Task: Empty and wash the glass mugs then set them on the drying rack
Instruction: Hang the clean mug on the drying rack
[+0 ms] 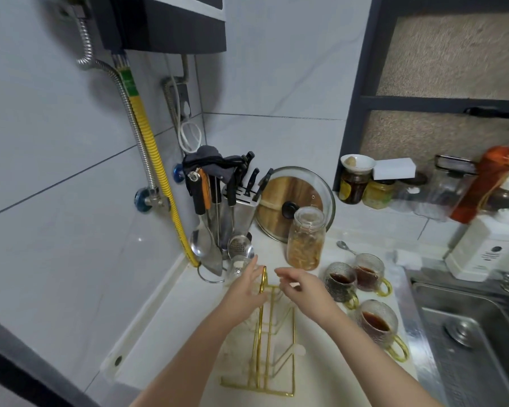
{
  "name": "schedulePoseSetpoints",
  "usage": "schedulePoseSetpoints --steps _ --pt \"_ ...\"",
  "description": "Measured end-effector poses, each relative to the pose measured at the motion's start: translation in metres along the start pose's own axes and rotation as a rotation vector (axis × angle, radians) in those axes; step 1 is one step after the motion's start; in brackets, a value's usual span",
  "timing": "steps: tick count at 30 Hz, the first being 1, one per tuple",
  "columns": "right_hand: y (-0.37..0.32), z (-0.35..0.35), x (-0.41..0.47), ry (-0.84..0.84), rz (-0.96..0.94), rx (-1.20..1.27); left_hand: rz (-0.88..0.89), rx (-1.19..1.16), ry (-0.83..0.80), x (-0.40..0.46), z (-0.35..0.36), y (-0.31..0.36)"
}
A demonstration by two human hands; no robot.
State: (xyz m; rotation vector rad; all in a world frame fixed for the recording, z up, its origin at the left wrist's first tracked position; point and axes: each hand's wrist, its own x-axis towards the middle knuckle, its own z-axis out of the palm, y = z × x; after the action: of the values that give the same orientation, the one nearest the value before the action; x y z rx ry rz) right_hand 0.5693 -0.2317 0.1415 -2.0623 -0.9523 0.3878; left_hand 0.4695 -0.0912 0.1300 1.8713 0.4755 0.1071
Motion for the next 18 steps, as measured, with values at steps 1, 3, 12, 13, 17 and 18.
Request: schedulePoseSetpoints --steps 1,3,12,13,17,18 --pt "-0.004 0.001 0.005 -0.017 -0.018 -0.03 -0.006 -0.007 -0.009 -0.001 -0.003 0.0" --pt "-0.008 0.006 0.017 -0.071 -0.059 -0.101 -0.008 -0.008 -0.029 -0.004 -0.01 0.0" --pt "-0.004 0.027 0.031 -0.183 -0.097 -0.096 0.035 0.035 0.075 -0.027 -0.042 -0.012" --pt "-0.001 0.03 0.032 -0.156 -0.095 -0.084 0.049 0.05 0.117 -0.031 -0.044 -0.014" --pt "0.0 0.039 0.032 -0.069 -0.059 0.019 0.024 0.102 0.18 -0.039 -0.043 -0.017" --pt "0.0 0.039 0.031 -0.054 -0.045 0.048 0.015 0.146 0.201 -0.039 -0.042 -0.016"
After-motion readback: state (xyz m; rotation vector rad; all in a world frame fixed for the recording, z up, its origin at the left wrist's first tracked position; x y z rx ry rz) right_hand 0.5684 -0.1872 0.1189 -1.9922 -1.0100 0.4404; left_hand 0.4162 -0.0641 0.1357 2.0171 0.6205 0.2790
